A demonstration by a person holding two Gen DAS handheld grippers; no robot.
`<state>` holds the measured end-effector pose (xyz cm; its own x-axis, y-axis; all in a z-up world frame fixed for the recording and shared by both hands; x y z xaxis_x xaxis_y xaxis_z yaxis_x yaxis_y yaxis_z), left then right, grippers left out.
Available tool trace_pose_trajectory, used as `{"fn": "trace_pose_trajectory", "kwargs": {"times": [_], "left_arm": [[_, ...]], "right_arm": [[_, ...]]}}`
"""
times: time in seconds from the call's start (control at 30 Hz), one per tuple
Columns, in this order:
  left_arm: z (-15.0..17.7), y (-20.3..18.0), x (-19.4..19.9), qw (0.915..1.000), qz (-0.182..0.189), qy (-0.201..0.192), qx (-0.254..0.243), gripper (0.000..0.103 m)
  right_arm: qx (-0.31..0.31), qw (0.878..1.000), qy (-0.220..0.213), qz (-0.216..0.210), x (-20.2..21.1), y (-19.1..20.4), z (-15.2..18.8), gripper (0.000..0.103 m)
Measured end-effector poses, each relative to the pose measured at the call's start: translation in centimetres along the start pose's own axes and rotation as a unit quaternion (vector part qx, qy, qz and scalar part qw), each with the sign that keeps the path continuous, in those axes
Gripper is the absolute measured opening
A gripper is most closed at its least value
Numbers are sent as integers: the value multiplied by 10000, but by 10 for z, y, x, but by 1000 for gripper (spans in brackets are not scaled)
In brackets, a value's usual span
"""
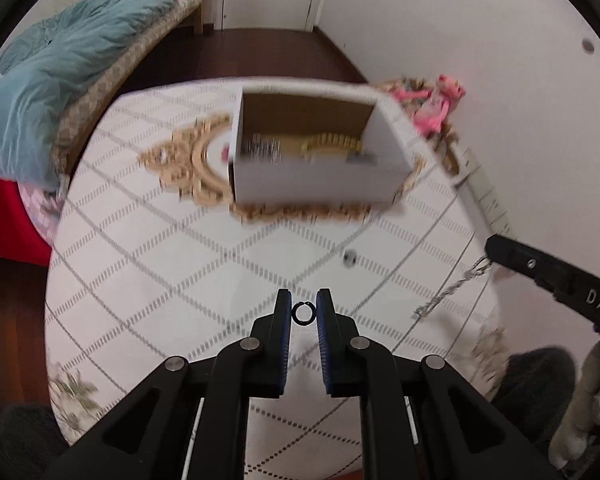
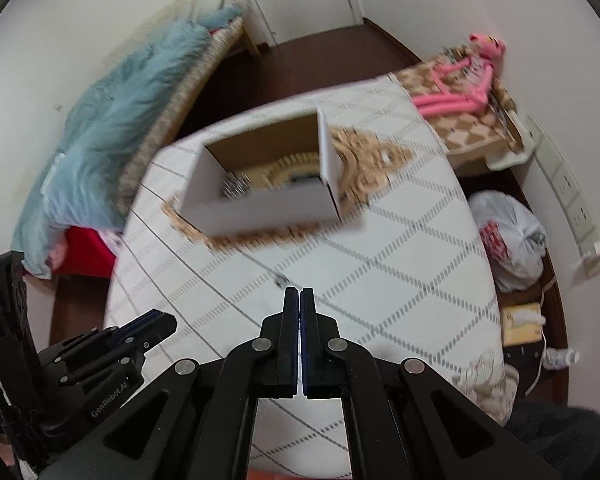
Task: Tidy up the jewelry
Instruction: 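Carry the silver charm into the box and release it with the right gripper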
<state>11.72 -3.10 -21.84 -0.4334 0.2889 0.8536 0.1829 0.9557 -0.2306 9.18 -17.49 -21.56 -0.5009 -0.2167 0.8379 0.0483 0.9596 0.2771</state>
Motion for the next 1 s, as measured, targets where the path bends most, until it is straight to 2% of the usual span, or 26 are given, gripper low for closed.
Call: {"fn": "trace_pose_trajectory", "kwargs": {"times": [0.2,0.37,0.57,0.63,0.87,0.9,0.93,0.97,1.0], "left_arm": [[-69,-1,18,9992,210,-328,-48,10],[-127,5,7,9989,214,-415,-91,10],[-161,18,-33,9995,318,-44,16,10],[-165,20,-45,9993,373,91,31,10],[-174,31,-85,9975,208,623,252,13],[-177,33,-87,9974,181,633,284,21],[-179,35,-88,9973,182,630,316,39],[-182,38,-89,9974,136,612,352,52],[-184,41,-87,9976,79,574,374,74]], "right_arm": [[255,9988,-320,-277,21,25,-65,0],[490,9975,-410,-293,9,43,-122,0],[552,9983,-29,-173,-39,49,-166,0],[568,9982,132,-110,-56,49,-170,0],[685,9947,764,30,-111,45,-176,1],[674,9944,812,61,-115,44,-176,1],[672,9936,907,58,-121,42,-175,1],[628,9933,965,41,-125,40,-175,1],[610,9930,1003,87,-128,38,-175,1]]}}
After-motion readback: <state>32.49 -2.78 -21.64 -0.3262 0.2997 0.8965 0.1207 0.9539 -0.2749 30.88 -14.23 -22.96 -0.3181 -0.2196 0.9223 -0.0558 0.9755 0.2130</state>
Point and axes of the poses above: each gripper's, at about its wrist camera, not at the fingertips, and x roughly against the way its jaws point, y to its left, z to its underside, the point moved 8 cm from there along -x, roughly the way its jaws point, and after that the axes turned 2 degrees about z, right-handed, at the moved point
